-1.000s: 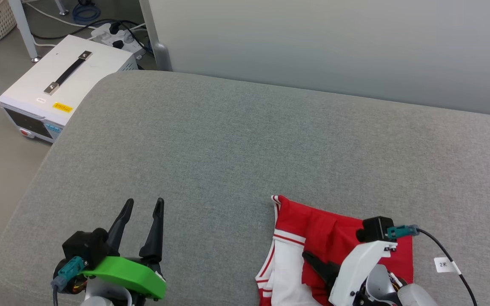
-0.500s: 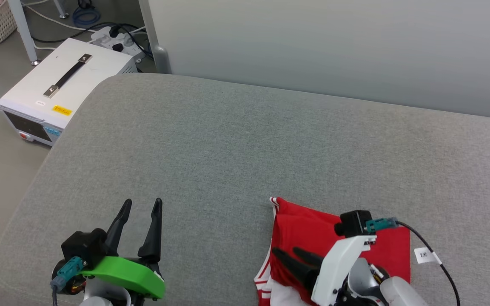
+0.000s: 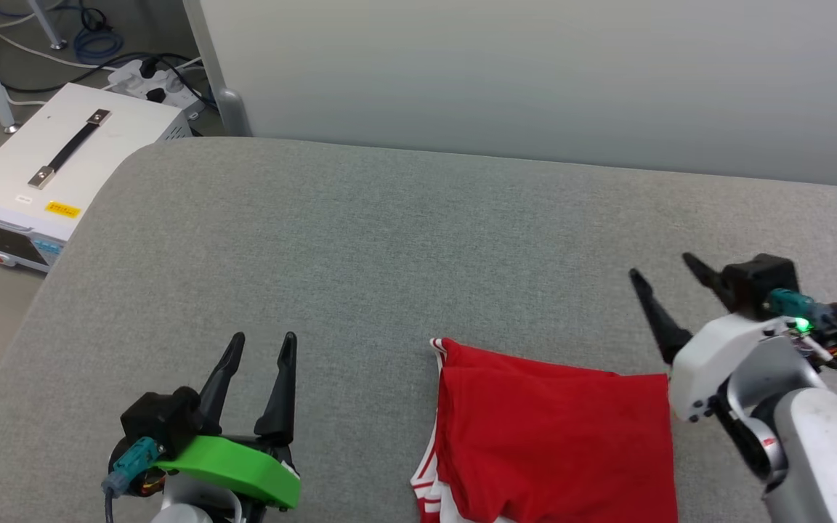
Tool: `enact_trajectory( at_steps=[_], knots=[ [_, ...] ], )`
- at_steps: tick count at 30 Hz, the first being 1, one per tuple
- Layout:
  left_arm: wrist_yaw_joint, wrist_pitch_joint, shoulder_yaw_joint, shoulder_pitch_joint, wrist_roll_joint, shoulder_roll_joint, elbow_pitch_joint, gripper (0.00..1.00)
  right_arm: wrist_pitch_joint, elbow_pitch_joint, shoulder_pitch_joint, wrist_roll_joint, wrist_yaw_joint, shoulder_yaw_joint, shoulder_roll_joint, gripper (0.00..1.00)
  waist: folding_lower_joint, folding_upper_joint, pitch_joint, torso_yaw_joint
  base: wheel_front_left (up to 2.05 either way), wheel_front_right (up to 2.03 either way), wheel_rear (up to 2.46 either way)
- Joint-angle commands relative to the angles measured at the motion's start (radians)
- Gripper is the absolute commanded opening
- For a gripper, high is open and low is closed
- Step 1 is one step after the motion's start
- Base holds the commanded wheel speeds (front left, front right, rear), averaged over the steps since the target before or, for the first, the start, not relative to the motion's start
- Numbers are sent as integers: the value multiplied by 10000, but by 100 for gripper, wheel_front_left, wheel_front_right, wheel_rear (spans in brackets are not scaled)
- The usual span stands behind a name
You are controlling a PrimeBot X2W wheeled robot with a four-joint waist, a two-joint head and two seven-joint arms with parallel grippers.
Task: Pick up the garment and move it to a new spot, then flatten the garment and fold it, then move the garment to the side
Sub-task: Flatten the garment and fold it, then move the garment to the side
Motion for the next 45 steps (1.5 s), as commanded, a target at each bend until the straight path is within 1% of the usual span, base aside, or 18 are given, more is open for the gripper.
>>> enact_trajectory(
  at_steps=[1, 3, 6, 11, 15, 18, 24, 27, 32, 39, 42, 45],
  knots=[
    [-50, -55, -29, 144, 139, -89, -37, 100, -282, -126, -12, -176, -7, -220, -187, 100, 0, 0, 73, -147, 0, 0, 0],
    [-72, -55, -42, 140, 188, -143, -63, 100, -637, -282, 126, -365, -7, -519, -454, 100, 0, 0, 110, -232, 0, 0, 0],
    [-106, -55, -25, 116, 242, -232, -130, 100, -1166, -598, 482, -454, -7, -1062, -656, 100, 0, 0, 158, -328, 0, 0, 0],
    [-180, -55, 71, 116, 367, -365, -290, 100, -1883, -1233, 1332, -511, -7, -1840, -618, 100, 0, 0, 154, -415, 0, 0, 0],
    [-244, -55, 167, 186, 515, -476, -417, 100, -2297, -1781, 2122, -550, -7, -2292, -356, 100, 0, 0, 104, -429, 0, 0, 0],
    [-284, -55, 319, 272, 632, -567, -551, 100, -2548, -2081, 2658, -528, -7, -2489, -20, 100, 0, 0, 56, -446, 0, 0, 0],
    [-353, -55, 546, 554, 1063, -803, -865, 100, -2787, -2232, 3308, -650, -7, -2816, 623, 100, 0, 0, 16, -379, 0, 0, 0],
    [-390, -55, 591, 649, 1203, -894, -901, 100, -2865, -2241, 3442, -688, -7, -2845, 836, 100, 0, 0, 30, -338, 0, 0, 0],
    [-435, -55, 590, 634, 1481, -938, -863, 100, -2813, -2250, 3495, -740, -7, -2731, 947, 100, 0, 0, 47, -294, 0, 0, 0],
    [-460, -55, 552, 579, 1512, -1000, -817, 100, -2406, -2282, 3487, -557, -7, -2625, 804, 100, 0, 0, 188, -215, 0, 0, 0],
    [-465, -55, 507, 524, 1498, -1012, -763, 100, -1899, -2202, 3507, -382, -7, -2421, 672, 100, 0, 0, 284, -146, 0, 0, 0],
    [-468, -55, 457, 437, 1471, -1015, -729, 100, -902, -2055, 3576, -114, -7, -2145, 587, 100, 0, 0, 418, -56, 0, 0, 0]
  ],
)
